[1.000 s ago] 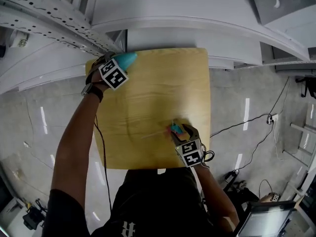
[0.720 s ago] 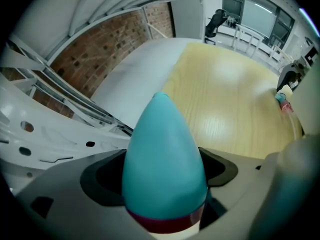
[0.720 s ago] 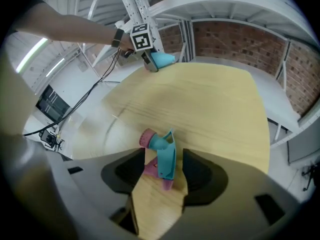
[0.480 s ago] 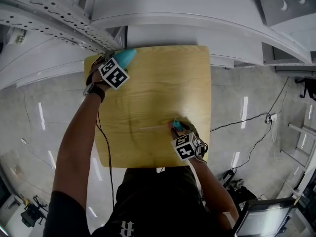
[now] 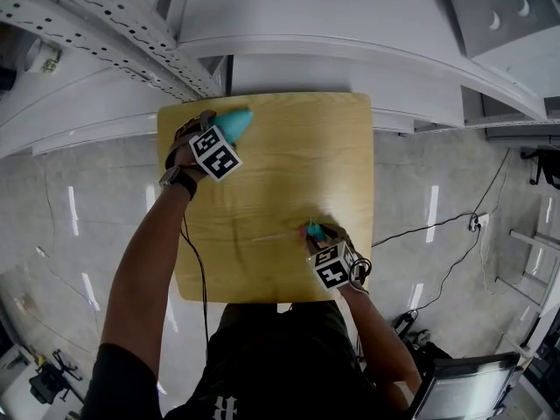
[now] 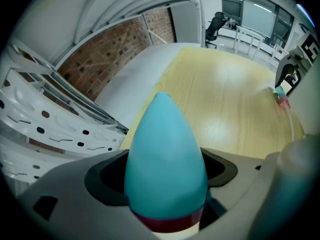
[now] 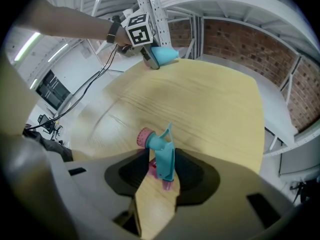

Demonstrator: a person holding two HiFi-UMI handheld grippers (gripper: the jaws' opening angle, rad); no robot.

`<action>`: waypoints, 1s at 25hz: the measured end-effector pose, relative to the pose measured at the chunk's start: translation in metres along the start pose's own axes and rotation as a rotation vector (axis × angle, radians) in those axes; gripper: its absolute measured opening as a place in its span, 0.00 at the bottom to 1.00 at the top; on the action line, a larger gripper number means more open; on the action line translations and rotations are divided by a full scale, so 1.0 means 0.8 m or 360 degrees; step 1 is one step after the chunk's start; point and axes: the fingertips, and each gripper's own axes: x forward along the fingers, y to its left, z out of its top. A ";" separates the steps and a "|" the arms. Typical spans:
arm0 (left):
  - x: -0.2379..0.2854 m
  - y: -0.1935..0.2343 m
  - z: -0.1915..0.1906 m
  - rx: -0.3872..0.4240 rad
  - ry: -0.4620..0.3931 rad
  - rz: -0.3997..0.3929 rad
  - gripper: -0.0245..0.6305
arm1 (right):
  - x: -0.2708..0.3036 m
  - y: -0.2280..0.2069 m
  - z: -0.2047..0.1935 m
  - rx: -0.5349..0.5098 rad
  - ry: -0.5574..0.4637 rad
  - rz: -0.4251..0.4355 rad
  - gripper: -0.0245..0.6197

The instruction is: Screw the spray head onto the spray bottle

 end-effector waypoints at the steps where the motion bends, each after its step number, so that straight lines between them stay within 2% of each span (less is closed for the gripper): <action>1: -0.002 -0.004 0.000 0.0008 -0.0002 -0.0005 0.68 | -0.002 0.002 0.001 -0.0004 -0.0005 0.0003 0.30; 7: -0.012 -0.023 0.000 0.0035 -0.0028 -0.0013 0.68 | -0.005 0.015 0.001 -0.0002 -0.0043 0.0010 0.30; 11: -0.030 -0.036 0.006 0.0034 -0.0096 -0.0018 0.68 | -0.015 0.024 0.006 -0.0008 -0.0073 0.0013 0.30; 17: -0.094 -0.059 0.031 0.0034 -0.0261 0.0014 0.68 | -0.058 0.028 0.028 -0.0048 -0.0196 -0.0016 0.30; 25: -0.211 -0.093 0.061 -0.0131 -0.0571 0.0104 0.68 | -0.148 0.038 0.063 -0.0238 -0.0368 -0.0041 0.30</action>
